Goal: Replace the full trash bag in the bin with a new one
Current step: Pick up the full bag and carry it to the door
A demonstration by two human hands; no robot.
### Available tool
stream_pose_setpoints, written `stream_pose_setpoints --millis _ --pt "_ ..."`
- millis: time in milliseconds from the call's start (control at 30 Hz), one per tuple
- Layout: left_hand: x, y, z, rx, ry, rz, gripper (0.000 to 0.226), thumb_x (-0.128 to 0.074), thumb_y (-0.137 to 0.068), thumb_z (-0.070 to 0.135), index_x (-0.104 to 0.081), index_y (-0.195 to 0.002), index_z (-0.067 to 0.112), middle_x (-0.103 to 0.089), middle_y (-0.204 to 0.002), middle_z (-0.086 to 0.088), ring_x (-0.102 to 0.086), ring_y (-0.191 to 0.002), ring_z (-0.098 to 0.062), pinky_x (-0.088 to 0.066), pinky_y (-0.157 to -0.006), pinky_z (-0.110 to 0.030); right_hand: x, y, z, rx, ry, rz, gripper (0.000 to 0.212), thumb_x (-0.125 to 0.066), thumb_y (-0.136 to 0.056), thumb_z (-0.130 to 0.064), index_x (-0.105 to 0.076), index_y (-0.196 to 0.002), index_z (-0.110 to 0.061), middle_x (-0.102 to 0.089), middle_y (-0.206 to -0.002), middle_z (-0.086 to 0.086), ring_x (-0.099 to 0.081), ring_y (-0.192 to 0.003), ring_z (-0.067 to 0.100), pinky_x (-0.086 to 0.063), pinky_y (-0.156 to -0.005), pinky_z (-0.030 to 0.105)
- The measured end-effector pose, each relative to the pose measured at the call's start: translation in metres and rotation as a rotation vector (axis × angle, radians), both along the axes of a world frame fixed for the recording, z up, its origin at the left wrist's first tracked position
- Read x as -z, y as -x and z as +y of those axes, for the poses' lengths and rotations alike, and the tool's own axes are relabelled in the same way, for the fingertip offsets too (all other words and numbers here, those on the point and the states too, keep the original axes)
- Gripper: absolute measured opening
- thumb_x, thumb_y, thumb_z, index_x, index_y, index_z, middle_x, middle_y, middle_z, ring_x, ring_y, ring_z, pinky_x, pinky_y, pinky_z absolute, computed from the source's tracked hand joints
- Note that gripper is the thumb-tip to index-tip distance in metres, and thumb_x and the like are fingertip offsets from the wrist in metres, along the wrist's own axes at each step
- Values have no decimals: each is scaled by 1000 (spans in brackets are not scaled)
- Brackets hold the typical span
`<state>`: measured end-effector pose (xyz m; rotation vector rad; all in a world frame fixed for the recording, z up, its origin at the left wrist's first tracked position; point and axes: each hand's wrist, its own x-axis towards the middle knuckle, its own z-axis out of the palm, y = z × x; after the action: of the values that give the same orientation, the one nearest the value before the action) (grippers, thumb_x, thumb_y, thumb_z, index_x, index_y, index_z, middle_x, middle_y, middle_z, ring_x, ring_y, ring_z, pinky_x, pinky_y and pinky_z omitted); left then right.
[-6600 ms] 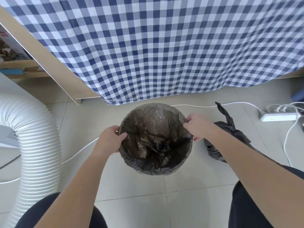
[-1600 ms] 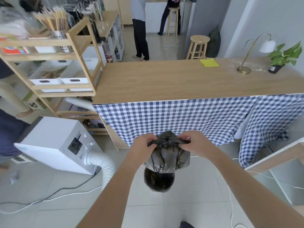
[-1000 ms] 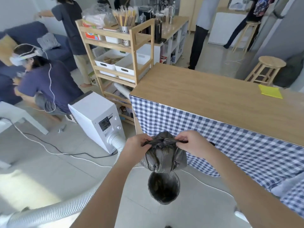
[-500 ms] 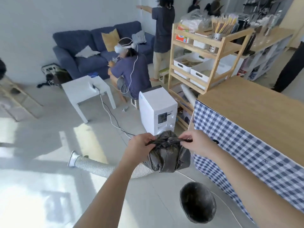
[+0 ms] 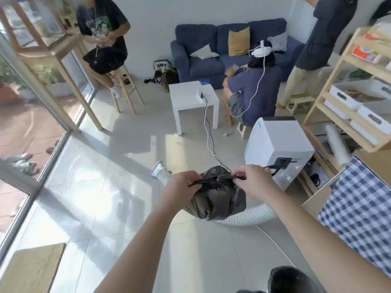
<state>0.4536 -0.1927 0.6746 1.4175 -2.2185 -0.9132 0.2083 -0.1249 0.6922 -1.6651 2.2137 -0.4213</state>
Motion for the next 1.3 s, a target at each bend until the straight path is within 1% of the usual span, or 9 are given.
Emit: stream_pose_setpoints --millis 133,200,267,333,467,600,667,900,1300 --pt "6 -36 0 -155 -28 9 19 -76 -88 19 -81 -102 31 -69 -83 23 -71 -88 -12 -56 -85 -30 7 -34 -35 -130 1 119 17 -60 -95 -41 -74 -105 -40 -76 -99 -14 -67 -100 16 -28 -85 38" --pt "9 -51 3 -243 -39 15 19 -76 -87 23 -79 -100 37 -74 -88 18 -71 -87 -13 -57 -84 -32 9 -47 -50 -204 -16 108 17 -62 -95 -37 -76 -104 -37 -77 -98 -13 -69 -95 18 -40 -87 37" --pt "11 -64 7 -330 -43 9 19 -75 -86 25 -79 -100 38 -77 -93 13 -72 -88 -14 -58 -82 -33 10 -61 -64 -258 -39 48 15 -65 -92 -31 -78 -100 -34 -77 -95 -10 -71 -89 21 -55 -80 35" --pt "10 -75 14 -404 -48 15 20 -75 -87 21 -80 -102 33 -77 -92 12 -71 -87 -13 -59 -82 -34 9 -76 -75 -329 -56 45 16 -65 -90 -28 -80 -96 -33 -77 -93 -6 -71 -85 24 -59 -75 35" --pt "9 -93 33 -552 -50 13 18 -73 -89 21 -79 -103 31 -76 -92 12 -70 -88 -12 -60 -80 -36 12 -106 -96 -486 -41 134 19 -62 -91 -25 -79 -98 -31 -76 -94 0 -68 -85 28 -54 -72 34" --pt "19 -108 61 -715 -43 15 16 -73 -91 22 -78 -101 34 -75 -92 15 -69 -87 -8 -56 -76 -27 17 -138 -104 -698 100 345 20 -59 -93 -29 -78 -97 -32 -74 -95 -2 -63 -101 26 -47 -88 38" --pt "25 -116 81 -795 -41 30 16 -73 -91 22 -78 -98 35 -74 -90 20 -68 -86 -2 -54 -73 -24 18 -154 -102 -792 117 363 20 -58 -93 -29 -78 -97 -32 -73 -95 -1 -63 -103 26 -44 -91 39" --pt "40 -150 167 -1068 -82 114 14 -76 -89 27 -75 -89 41 -73 -87 17 -67 -84 -1 -53 -71 -25 19 -219 -69 -1068 -76 159 23 -57 -92 -24 -76 -102 -29 -74 -102 0 -68 -98 27 -56 -82 37" --pt "33 -249 320 -1419 -40 128 11 -79 -87 29 -77 -91 39 -74 -86 15 -70 -84 -4 -60 -78 -33 15 -375 27 -1414 -107 39 20 -60 -93 -22 -78 -102 -26 -73 -102 -2 -68 -95 22 -57 -83 35"
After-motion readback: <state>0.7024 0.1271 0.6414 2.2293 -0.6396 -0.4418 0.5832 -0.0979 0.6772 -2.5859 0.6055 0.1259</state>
